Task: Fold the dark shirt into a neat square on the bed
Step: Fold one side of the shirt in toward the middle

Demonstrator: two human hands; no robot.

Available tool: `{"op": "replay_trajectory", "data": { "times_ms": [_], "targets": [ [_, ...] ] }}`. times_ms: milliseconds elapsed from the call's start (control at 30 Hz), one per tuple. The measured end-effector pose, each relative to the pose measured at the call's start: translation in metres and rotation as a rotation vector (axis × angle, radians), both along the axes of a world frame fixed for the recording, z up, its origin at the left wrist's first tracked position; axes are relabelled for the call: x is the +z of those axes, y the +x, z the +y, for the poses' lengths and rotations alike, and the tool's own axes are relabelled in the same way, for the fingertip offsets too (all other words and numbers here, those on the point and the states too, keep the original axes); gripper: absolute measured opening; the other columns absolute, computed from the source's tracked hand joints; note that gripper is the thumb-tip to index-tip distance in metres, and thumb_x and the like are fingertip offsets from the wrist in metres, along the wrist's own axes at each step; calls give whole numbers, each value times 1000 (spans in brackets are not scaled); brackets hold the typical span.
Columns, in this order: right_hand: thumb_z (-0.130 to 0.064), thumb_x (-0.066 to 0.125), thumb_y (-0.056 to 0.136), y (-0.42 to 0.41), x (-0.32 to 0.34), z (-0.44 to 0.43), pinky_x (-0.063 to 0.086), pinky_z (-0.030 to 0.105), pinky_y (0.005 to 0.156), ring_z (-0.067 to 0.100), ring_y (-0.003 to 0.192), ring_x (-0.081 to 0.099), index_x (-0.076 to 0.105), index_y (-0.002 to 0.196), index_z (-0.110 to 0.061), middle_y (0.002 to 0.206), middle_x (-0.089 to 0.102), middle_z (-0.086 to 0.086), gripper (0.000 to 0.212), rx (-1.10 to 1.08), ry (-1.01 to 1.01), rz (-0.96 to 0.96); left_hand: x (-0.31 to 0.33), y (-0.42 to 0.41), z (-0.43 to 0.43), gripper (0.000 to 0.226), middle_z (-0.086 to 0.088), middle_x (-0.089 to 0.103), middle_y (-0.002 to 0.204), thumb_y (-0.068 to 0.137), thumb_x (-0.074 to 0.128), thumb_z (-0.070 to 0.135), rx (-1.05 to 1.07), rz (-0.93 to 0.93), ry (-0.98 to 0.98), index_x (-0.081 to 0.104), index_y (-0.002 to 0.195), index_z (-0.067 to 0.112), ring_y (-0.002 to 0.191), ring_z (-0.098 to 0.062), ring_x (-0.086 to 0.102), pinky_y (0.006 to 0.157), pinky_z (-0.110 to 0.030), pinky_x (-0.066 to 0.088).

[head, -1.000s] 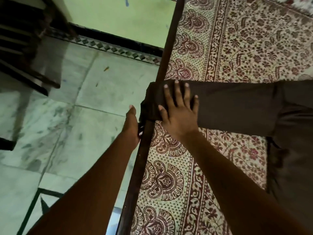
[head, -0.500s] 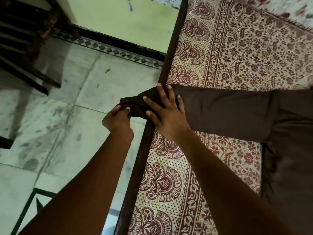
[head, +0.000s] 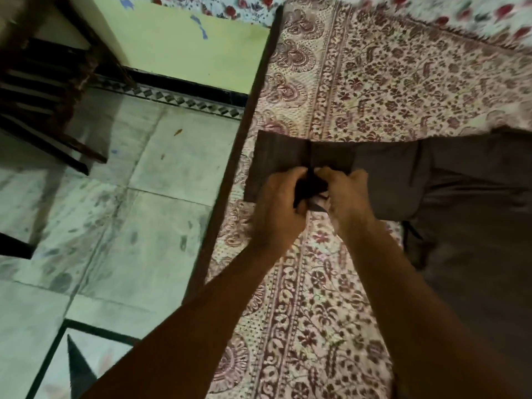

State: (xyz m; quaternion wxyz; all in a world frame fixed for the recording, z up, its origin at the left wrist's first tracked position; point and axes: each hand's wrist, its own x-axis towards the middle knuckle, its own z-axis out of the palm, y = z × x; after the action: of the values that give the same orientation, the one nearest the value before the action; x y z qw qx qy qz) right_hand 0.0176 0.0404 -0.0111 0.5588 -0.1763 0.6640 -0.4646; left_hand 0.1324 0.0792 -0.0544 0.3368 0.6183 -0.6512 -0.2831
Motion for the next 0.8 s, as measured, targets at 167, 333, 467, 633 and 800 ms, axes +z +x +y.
{"op": "replay_trajectory", "data": {
  "times_ms": [167,333,467,633,800],
  "targets": [
    [8,58,93,-111,6,21,63,55,78,35,111,65,48,125,-8,127,61,16,37,-118,81,-169,-7,-24,-3,77,-10,40,157,72,75,31,96,-535,102,51,145,23,141,-39,34,113,-62,30],
    [3,69,87,-249,11,48,63,56,78,40,108,71,59,125,-1,119,70,20,39,-172,55,53,-3,-60,-25,67,-16,41,158,77,74,13,84,-522,151,57,142,15,144,-43,32,115,-63,24],
    [-7,75,87,-363,16,52,60,43,93,27,105,70,66,119,-8,115,71,9,34,-281,77,331,-6,-125,-18,76,-14,32,167,83,65,7,-137,-441,76,44,156,15,151,-43,28,117,-68,29],
    [-13,83,75,-495,-6,49,58,49,98,30,108,67,60,130,-14,122,67,11,60,-383,161,448,-5,-250,-6,65,-9,25,171,98,48,25,-252,-379,16,35,161,20,157,-35,22,121,-61,28],
    [-11,79,87,-581,-10,68,57,37,96,24,109,63,53,138,-15,123,63,7,58,-533,149,518,-7,-358,3,67,-6,14,175,104,49,38,-302,-516,16,23,165,29,161,-28,13,123,-58,20]
  ]
}}
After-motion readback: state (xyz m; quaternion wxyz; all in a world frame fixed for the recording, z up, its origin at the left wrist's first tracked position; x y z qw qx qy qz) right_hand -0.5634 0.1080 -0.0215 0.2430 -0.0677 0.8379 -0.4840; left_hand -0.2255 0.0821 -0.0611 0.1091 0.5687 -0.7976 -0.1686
